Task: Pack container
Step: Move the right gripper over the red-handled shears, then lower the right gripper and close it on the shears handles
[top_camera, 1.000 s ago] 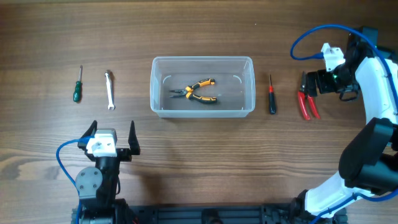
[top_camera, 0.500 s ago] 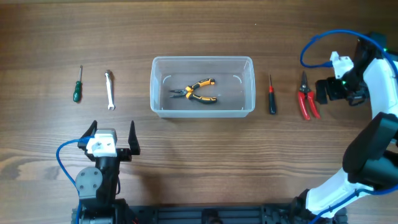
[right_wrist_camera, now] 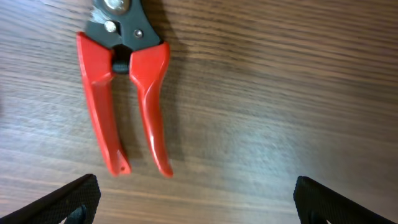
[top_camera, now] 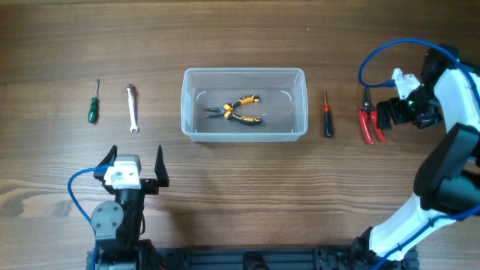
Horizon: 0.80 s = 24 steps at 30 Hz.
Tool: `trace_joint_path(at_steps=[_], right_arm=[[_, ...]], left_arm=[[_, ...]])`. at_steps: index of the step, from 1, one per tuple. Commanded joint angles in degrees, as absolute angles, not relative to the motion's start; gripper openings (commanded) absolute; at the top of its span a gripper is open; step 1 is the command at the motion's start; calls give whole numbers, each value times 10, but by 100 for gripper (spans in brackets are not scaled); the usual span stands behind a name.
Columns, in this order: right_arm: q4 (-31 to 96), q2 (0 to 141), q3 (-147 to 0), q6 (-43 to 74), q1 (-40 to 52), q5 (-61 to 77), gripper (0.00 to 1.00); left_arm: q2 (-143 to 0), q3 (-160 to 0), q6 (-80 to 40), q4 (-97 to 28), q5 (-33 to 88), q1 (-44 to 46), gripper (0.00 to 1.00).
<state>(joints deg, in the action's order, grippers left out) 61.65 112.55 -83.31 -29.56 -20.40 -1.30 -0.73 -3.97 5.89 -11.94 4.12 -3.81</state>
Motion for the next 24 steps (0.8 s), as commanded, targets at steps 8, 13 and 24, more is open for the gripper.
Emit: trace_joint_path(at_steps=[8, 13, 24], right_arm=[[590, 1156, -831, -350, -203, -4, 100], [585, 1159, -831, -359, -203, -2, 100], [583, 1170, -831, -351, -197, -2, 100]], left_arm=[[-3, -36, 53, -118, 36, -35, 100], [-3, -36, 53, -118, 36, -35, 100], [-3, -36, 53, -118, 36, -35, 100]])
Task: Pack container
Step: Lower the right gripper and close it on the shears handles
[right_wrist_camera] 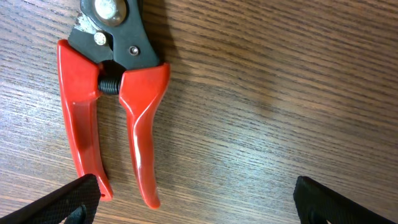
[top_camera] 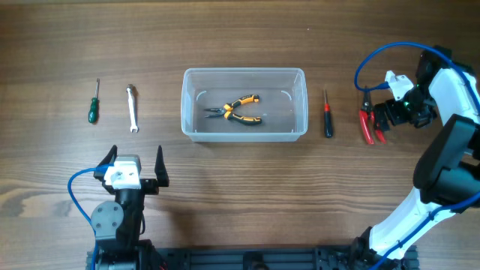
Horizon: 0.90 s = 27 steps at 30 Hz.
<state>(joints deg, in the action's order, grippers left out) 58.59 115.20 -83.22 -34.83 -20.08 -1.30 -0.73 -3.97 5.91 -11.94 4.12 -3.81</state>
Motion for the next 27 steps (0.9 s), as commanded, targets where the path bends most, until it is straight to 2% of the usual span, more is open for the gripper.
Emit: trace_joint_path(at_steps=[1, 27], right_arm=[[582, 1171, -831, -348, -197, -2, 100], [560, 1204, -831, -346, -197, -3, 100]], left_arm=[[-3, -36, 53, -118, 36, -35, 100], [-3, -36, 53, -118, 36, -35, 100]])
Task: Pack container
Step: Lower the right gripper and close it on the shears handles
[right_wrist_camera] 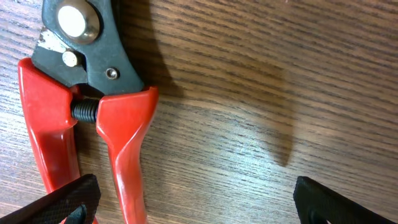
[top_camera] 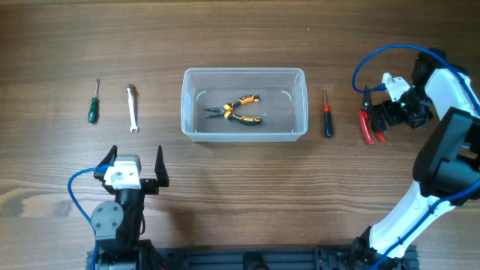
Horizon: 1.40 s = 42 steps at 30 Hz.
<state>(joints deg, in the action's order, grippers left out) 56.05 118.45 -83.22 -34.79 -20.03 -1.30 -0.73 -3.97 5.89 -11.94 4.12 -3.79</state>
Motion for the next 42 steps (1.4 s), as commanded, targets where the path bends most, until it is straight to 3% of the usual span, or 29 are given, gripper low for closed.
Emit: trace_joint_path(at_steps=[1, 26, 42], right_arm=[[560, 1206, -831, -345, -197, -2, 100], [541, 1225, -831, -368, -191, -10, 99], [536, 1225, -831, -375, -152, -2, 78]], left_arm=[[-3, -36, 53, -118, 36, -35, 100], [-3, -36, 53, -118, 36, -35, 100], [-3, -36, 53, -118, 36, -35, 100]])
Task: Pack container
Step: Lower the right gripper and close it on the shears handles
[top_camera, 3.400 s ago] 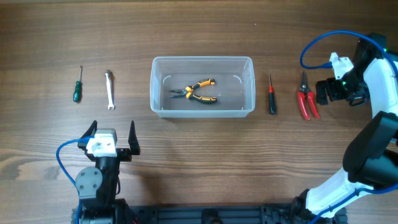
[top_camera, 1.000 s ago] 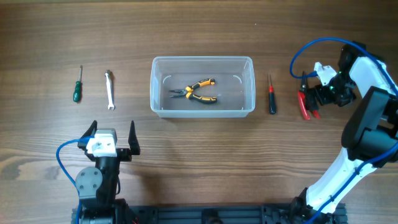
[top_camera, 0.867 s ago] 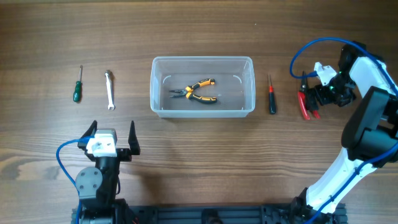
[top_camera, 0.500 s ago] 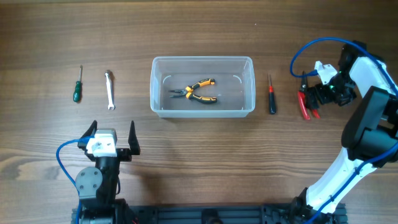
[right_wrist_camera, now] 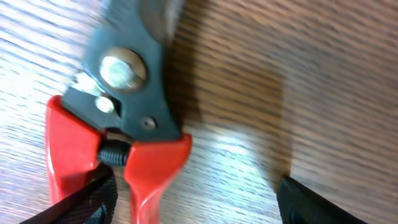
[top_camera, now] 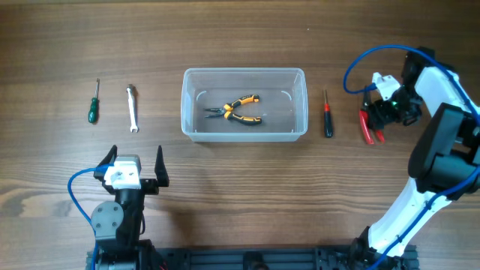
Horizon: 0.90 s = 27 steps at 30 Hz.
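A clear plastic container (top_camera: 244, 72) stands mid-table with yellow-and-black pliers (top_camera: 241, 109) inside. To its right lie a red-handled screwdriver (top_camera: 327, 114) and red-handled cutters (top_camera: 369, 126). My right gripper (top_camera: 381, 112) hangs low over the cutters and is open. In the right wrist view, which is blurred, the cutters' grey pivot and red handles (right_wrist_camera: 124, 106) fill the left side. The right handle lies between my fingers, and my right gripper (right_wrist_camera: 196, 202) holds nothing. My left gripper (top_camera: 137, 161) rests open at the front left.
A green-handled screwdriver (top_camera: 93, 103) and a small silver wrench (top_camera: 132, 109) lie left of the container. The right arm's blue cable loops above the cutters. The left arm's base sits at the front edge.
My right gripper has shifted a little left and closer to the cutters. Their pivot now sits nearer the middle of the wrist view. The gripper remains open, and the left arm has not moved.
My right gripper was open to the right of the cutters, with both handles seen whole. At each later moment it stood further left and lower, the cutters growing larger in the wrist view. Now its fingers stand on either side of the right handle near the pivot.
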Tool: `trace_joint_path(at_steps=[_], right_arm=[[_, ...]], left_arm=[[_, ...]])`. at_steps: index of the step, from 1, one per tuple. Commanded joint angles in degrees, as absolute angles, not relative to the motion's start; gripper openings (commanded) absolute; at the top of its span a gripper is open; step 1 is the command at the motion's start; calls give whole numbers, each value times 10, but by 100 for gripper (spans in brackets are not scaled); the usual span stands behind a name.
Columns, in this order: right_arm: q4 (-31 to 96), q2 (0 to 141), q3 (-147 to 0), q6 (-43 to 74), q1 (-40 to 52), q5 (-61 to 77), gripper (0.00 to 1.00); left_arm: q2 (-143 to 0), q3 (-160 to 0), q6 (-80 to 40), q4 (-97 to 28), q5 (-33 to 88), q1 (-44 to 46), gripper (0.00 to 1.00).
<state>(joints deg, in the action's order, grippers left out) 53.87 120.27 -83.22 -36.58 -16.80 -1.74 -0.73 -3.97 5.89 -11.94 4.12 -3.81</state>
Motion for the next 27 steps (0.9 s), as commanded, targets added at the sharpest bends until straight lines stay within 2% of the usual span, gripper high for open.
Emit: trace_joint_path(at_steps=[1, 7, 11, 15, 24, 25, 27], right_arm=[[536, 1225, -831, -375, -149, -2, 76], [533, 1225, -831, -375, -146, -2, 70], [533, 1225, -831, -373, -146, -2, 51], [533, 1225, -831, -373, -146, -2, 37], [529, 1225, -831, -352, -146, -2, 22], [527, 1225, -831, -343, -146, -2, 17], [527, 1225, -832, -341, -146, -2, 13]], left_arm=[[-3, -36, 53, -118, 36, -35, 100], [-3, -36, 53, -118, 36, -35, 100], [-3, -36, 53, -118, 36, -35, 100], [-3, -36, 53, -118, 36, -35, 100], [-3, -36, 53, -118, 36, -35, 100], [-3, -36, 53, -118, 36, -35, 100], [-3, -36, 53, -118, 36, -35, 100]])
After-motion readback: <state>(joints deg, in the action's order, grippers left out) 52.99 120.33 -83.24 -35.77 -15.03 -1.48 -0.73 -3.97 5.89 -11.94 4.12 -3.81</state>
